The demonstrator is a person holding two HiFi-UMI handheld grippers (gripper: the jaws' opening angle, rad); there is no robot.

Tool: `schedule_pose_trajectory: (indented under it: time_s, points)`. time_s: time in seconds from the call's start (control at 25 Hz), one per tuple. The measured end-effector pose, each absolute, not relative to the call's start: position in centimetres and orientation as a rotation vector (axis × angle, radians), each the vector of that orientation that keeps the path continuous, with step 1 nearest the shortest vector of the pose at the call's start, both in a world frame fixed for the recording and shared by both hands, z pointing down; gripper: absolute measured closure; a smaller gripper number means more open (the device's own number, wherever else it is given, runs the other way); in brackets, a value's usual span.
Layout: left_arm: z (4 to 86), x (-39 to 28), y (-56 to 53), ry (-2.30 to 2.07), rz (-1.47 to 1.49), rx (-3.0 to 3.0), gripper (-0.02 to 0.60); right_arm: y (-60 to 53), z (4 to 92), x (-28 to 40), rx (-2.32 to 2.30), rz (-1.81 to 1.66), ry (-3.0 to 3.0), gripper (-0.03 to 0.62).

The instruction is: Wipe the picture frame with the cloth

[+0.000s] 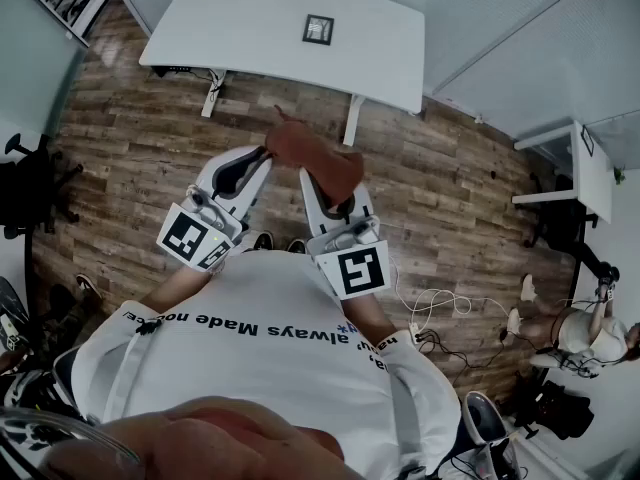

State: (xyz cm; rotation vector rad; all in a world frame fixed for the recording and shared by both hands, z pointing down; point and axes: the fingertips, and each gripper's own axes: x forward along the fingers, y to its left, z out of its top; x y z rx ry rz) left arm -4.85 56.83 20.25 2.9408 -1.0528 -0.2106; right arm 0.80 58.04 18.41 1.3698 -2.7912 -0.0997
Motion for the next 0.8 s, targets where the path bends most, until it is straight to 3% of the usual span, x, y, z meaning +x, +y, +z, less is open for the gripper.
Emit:
schedule_pose_trajectory:
  time_s: [0.8]
  points:
    - [20.9,-6.1,56.4,-1.043,-0.235,2.925,0.534,57.7,18.8,-0.7,1.382,-0.086,-2.805,0.565]
